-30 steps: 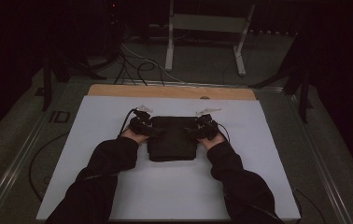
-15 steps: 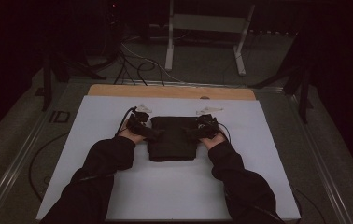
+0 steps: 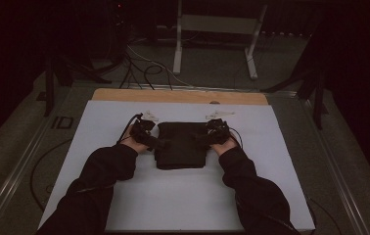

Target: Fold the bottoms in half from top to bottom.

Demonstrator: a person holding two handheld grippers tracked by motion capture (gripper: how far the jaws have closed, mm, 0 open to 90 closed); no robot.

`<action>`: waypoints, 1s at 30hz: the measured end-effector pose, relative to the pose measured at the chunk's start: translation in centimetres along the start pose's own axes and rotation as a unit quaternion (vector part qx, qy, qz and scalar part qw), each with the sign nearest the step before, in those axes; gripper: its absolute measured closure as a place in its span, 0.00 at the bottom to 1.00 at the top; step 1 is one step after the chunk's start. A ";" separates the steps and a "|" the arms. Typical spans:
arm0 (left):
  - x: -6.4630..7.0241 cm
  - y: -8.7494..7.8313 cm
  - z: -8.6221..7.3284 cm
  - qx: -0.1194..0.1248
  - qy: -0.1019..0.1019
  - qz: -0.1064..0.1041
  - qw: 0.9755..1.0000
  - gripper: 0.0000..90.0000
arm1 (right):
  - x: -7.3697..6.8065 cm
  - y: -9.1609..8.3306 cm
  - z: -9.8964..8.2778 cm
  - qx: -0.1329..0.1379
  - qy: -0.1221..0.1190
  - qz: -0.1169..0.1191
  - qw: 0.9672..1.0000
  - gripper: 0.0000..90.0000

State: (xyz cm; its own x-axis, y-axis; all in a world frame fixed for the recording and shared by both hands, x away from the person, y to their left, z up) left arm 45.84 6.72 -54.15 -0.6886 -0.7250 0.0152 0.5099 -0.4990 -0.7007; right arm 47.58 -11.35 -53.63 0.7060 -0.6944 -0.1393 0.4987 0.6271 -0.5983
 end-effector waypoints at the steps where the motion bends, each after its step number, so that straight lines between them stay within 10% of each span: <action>1: 0.0 -0.2 -0.1 -0.002 0.002 -0.001 1.000 0.00 | 0.0 0.0 0.0 0.000 -0.001 -0.001 1.000 0.10; 30: 2.5 -4.3 -3.0 0.032 0.028 -0.037 0.998 0.00 | -1.6 -4.4 -2.6 0.035 -0.041 0.029 0.998 0.09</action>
State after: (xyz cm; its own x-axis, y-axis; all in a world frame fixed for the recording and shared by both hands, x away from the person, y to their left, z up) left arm 40.34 8.45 -53.26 -0.7528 -0.6578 0.0242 0.4865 -0.5807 -0.6527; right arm 42.95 -13.88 -52.80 0.7723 -0.6265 -0.1048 0.4877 0.6906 -0.5340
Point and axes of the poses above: each handheld gripper's, and its own axes: y roughly forward along the jaws, z roughly out of its top, x roughly to its right, the point moved 9 cm from there along y, roughly forward along the jaws, and after that the axes turned 7 degrees about z, right-handed, at the moved point
